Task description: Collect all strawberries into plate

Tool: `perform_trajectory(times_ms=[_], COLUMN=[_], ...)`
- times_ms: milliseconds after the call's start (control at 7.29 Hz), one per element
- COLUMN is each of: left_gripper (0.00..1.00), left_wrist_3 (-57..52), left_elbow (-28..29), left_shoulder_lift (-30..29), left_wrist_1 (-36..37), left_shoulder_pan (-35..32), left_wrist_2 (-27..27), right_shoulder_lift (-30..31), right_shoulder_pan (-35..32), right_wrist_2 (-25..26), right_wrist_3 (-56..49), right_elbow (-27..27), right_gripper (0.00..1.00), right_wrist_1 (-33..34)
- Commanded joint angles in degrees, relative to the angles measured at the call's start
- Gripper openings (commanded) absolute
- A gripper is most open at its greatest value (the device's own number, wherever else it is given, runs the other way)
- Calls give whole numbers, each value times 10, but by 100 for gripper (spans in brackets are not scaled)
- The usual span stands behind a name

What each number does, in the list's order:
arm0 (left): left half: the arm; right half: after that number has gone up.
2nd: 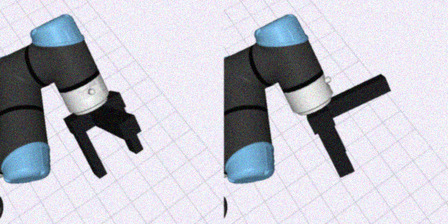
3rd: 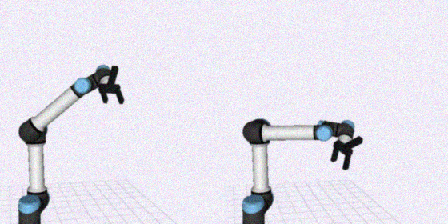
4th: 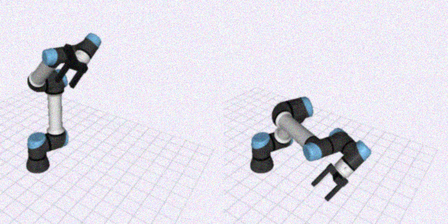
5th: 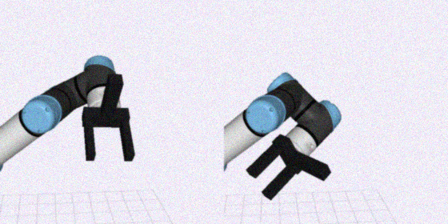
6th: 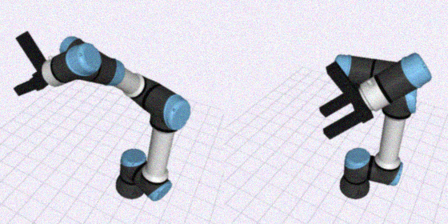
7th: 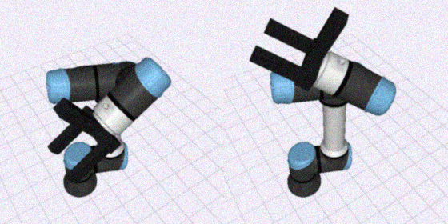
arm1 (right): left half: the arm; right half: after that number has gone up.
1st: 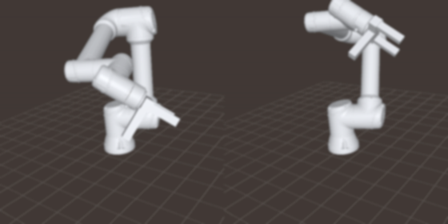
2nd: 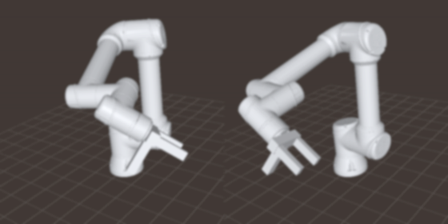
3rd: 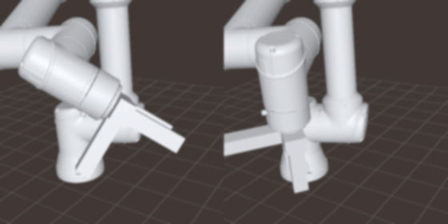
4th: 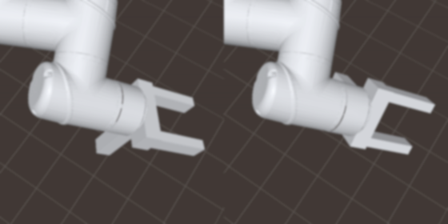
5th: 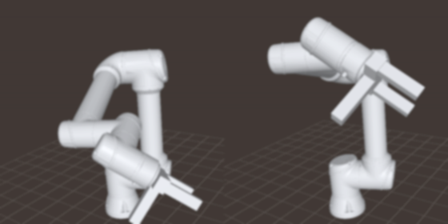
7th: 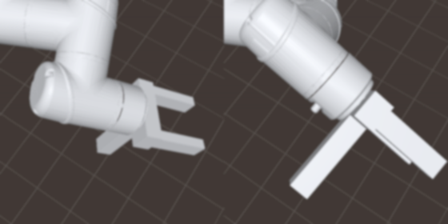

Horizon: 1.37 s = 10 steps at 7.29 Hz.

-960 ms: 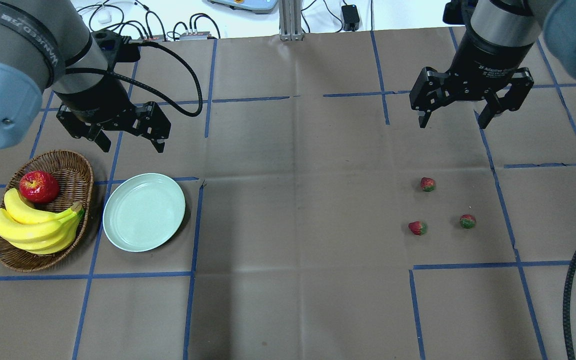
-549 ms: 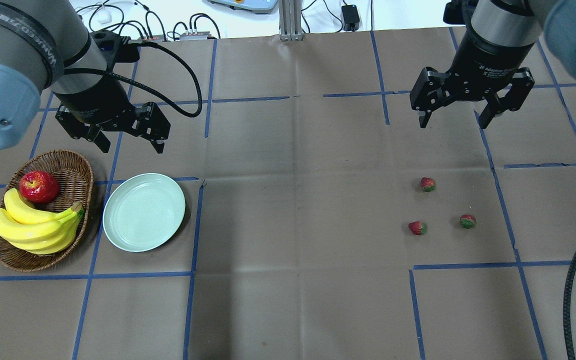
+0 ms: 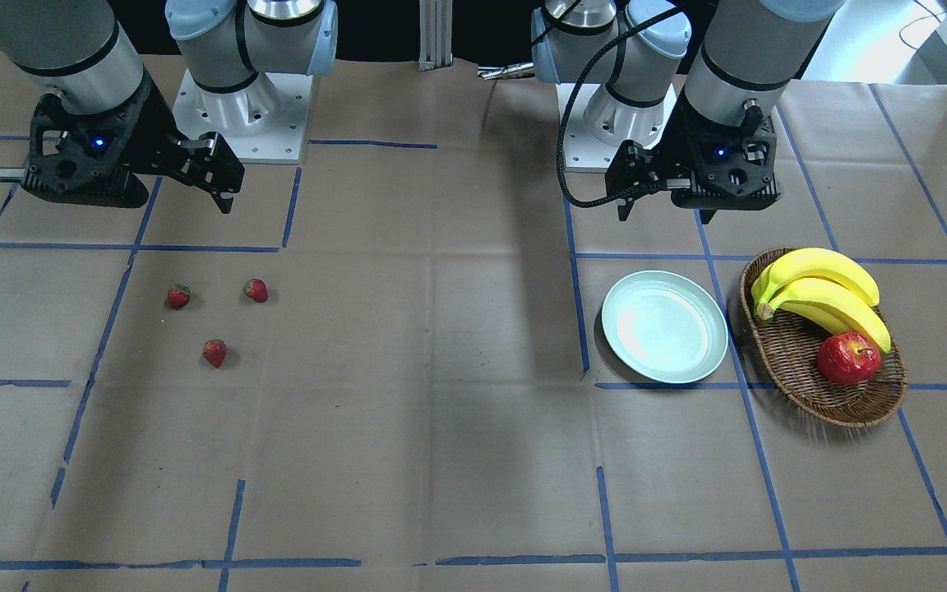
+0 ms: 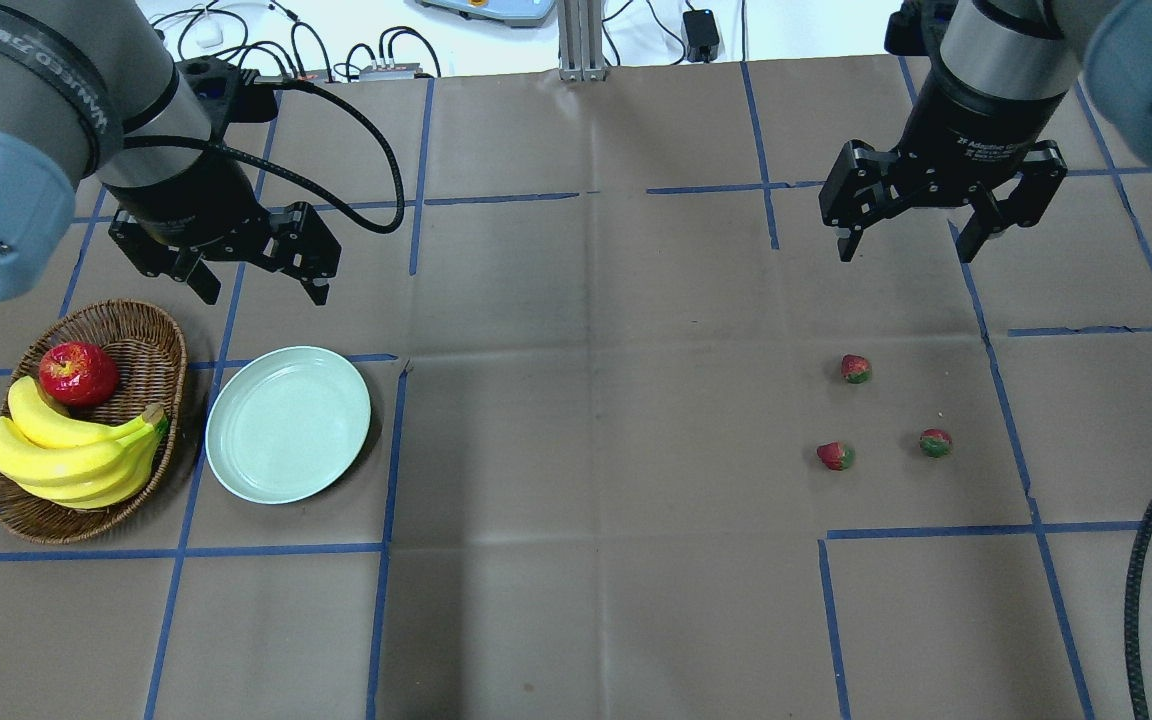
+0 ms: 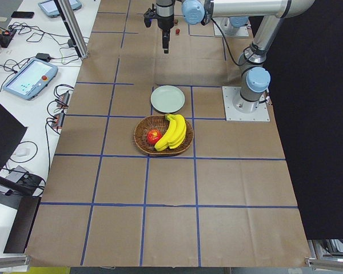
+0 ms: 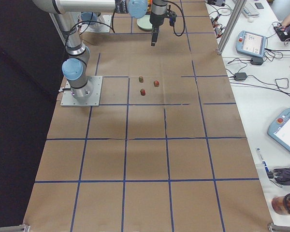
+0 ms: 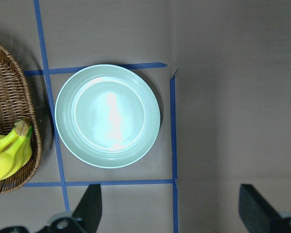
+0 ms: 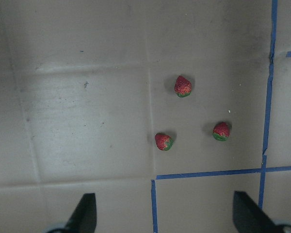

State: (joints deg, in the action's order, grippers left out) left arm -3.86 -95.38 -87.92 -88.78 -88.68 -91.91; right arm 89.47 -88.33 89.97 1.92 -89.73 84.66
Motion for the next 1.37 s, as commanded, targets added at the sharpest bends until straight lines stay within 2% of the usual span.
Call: perform_trajectory(times_ms=[0, 137, 274, 549, 960, 1097, 1234], left_gripper=[100, 100, 100, 100, 100, 100, 100], left_wrist_3=[0, 0, 1, 2, 4, 9, 9], left_elbow=[0, 0, 0, -3, -12, -12, -12], left_shoulder_lift=[2, -2, -2, -1, 2, 5, 7], left_wrist_1=[0, 1, 0, 0, -3, -8, -10], left_shoulder_pan=[0, 0, -3, -6, -8, -8, -8], left_wrist_2=[0, 2, 4, 7, 26, 26, 26], right_shoulder_lift=[31, 69, 84, 80, 1, -46, -88], right_shoulder_pan=[0, 4, 8, 11, 61, 61, 60], right_wrist_2=[1, 0, 4, 5, 0, 0, -1], right_wrist_3=[-16, -28, -57, -117, -161, -155, -142], right_elbow=[-33, -87, -132, -212, -357, -378, -386], right_gripper=[100, 100, 100, 100, 100, 100, 100], right_wrist_1=[-2, 21, 73, 175, 415, 477, 508])
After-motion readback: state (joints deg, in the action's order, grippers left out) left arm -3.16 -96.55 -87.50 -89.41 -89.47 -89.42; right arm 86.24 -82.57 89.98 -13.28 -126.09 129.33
